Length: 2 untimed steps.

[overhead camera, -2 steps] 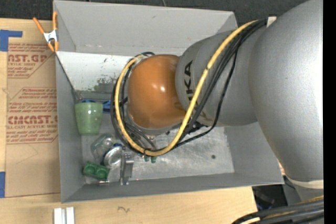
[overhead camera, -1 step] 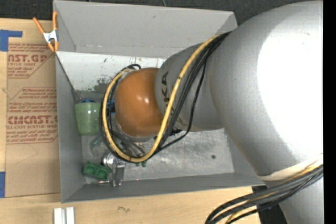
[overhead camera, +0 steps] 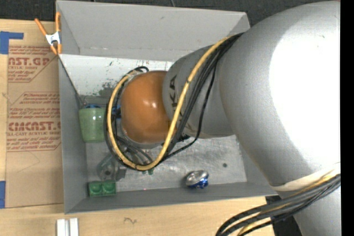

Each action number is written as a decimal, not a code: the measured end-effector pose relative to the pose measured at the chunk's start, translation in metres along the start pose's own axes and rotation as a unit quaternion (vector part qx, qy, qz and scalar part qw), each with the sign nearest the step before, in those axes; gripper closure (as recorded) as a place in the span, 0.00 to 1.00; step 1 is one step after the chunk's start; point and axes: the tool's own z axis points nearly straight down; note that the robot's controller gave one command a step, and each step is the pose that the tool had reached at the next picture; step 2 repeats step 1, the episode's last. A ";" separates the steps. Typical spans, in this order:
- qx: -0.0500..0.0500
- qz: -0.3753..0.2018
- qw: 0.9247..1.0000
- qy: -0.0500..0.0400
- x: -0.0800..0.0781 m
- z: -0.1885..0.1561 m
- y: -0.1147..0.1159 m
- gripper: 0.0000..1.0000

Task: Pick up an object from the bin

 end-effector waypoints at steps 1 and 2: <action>0.002 0.013 1.000 0.006 -0.003 -0.131 0.014 1.00; 0.002 0.013 1.000 0.006 -0.003 -0.131 0.014 1.00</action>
Offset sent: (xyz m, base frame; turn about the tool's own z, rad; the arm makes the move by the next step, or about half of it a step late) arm -0.0014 0.0116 0.1272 0.0278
